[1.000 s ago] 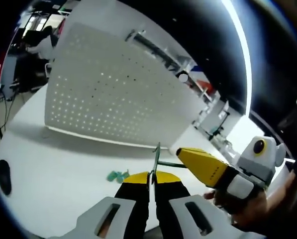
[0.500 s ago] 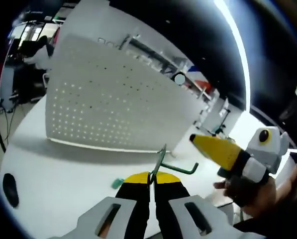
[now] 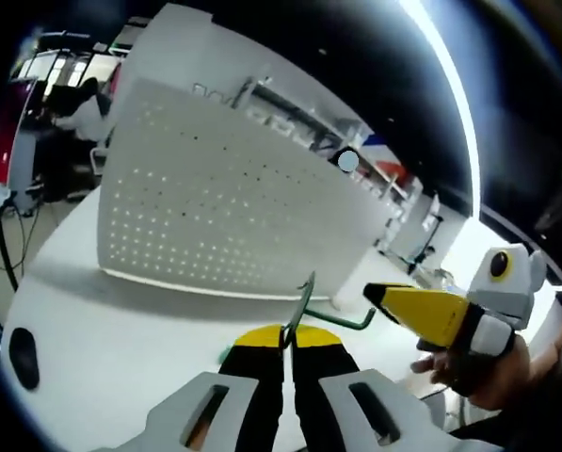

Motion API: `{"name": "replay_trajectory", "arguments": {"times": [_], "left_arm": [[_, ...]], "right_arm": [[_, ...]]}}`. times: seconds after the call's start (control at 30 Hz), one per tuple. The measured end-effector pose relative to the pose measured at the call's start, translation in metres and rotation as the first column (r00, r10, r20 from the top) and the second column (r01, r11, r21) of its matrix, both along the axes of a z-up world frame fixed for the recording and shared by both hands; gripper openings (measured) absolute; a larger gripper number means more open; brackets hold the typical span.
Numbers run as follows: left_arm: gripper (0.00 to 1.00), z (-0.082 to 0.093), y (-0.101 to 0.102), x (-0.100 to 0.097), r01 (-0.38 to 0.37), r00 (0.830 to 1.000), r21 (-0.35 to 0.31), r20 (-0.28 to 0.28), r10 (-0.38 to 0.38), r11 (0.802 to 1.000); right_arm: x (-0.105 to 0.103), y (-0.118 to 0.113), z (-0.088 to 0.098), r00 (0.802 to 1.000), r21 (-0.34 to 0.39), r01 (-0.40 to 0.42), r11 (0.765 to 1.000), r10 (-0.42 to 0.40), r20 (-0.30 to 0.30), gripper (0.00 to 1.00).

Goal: Insert the hook assembly into the mounting plate slot until the hook locks in place.

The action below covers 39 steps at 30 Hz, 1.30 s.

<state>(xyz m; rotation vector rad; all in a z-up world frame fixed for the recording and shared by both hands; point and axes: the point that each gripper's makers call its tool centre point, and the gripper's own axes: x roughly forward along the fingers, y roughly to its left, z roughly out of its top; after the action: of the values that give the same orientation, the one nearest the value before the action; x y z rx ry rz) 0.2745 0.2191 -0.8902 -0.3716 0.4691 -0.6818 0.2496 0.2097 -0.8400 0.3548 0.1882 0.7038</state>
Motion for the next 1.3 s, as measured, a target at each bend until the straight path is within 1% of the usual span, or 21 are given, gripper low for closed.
{"name": "replay_trajectory", "arguments": {"times": [0.1,0.3,0.43,0.47,0.53,0.7,0.77,0.8,0.87,0.97,1.03,1.13,1.23,1.3], "left_arm": [[0.01,0.002,-0.001,-0.001,0.004,1.0,-0.005,0.01,-0.004,1.0],[0.01,0.006,-0.004,-0.004,0.013,0.999,-0.015,0.032,-0.012,1.0],[0.01,0.01,-0.004,-0.004,0.022,0.997,0.011,0.074,-0.023,1.0],[0.01,0.008,-0.004,-0.005,0.032,0.996,0.037,0.081,-0.035,0.999],[0.01,0.01,-0.004,-0.006,0.036,0.994,0.054,0.104,-0.042,0.998],[0.01,0.012,-0.003,-0.003,0.024,0.992,0.068,0.125,-0.033,0.997],[0.01,0.014,-0.003,-0.002,0.021,0.99,0.067,0.135,-0.03,0.997],[0.01,0.014,-0.002,-0.002,0.02,0.99,0.067,0.137,-0.029,0.998],[0.01,0.014,-0.002,-0.001,0.019,0.991,0.065,0.132,-0.027,0.998],[0.01,0.011,-0.002,0.0,0.016,0.992,0.061,0.122,-0.023,0.998],[0.01,0.01,-0.002,0.0,0.015,0.993,0.054,0.117,-0.022,0.998],[0.01,0.008,-0.002,0.0,0.021,0.992,0.06,0.122,-0.028,0.998],[0.01,0.007,-0.002,0.0,0.029,0.992,0.069,0.125,-0.037,0.997],[0.02,0.005,-0.001,-0.001,0.037,0.988,0.102,0.148,-0.052,0.994]], "right_arm": [[0.0,0.003,-0.003,1.0,-0.004,-0.005,1.0,0.005,-0.007,0.11],[0.002,0.007,-0.006,1.0,0.015,-0.002,1.0,0.003,-0.027,0.11],[0.003,0.009,-0.01,0.999,0.025,-0.004,1.0,0.005,-0.042,0.11],[0.003,0.009,-0.009,0.999,0.037,-0.007,0.999,0.009,-0.042,0.1],[0.002,0.01,-0.008,0.999,0.048,-0.008,0.999,0.01,-0.047,0.1],[0.003,0.01,-0.006,0.999,0.058,0.002,0.998,0.0,-0.04,0.07],[0.005,0.008,-0.005,0.998,0.091,0.013,0.996,-0.008,-0.057,0.06],[0.006,0.008,-0.005,0.998,0.095,0.017,0.995,-0.011,-0.059,0.04],[0.007,0.007,-0.007,0.998,0.083,0.027,0.996,-0.023,-0.057,0.02],[0.006,0.008,-0.008,0.999,0.048,0.028,0.998,-0.027,-0.037,0.02],[0.006,0.008,-0.009,0.999,0.044,0.031,0.999,-0.03,-0.037,0.01],[0.007,0.008,-0.01,0.999,0.008,0.041,0.999,-0.041,-0.015,0.01],[0.008,0.009,-0.012,0.999,-0.009,0.035,0.999,-0.035,-0.017,0.0],[0.008,0.01,-0.014,0.999,-0.015,0.026,1.0,-0.026,-0.024,0.0]]}}
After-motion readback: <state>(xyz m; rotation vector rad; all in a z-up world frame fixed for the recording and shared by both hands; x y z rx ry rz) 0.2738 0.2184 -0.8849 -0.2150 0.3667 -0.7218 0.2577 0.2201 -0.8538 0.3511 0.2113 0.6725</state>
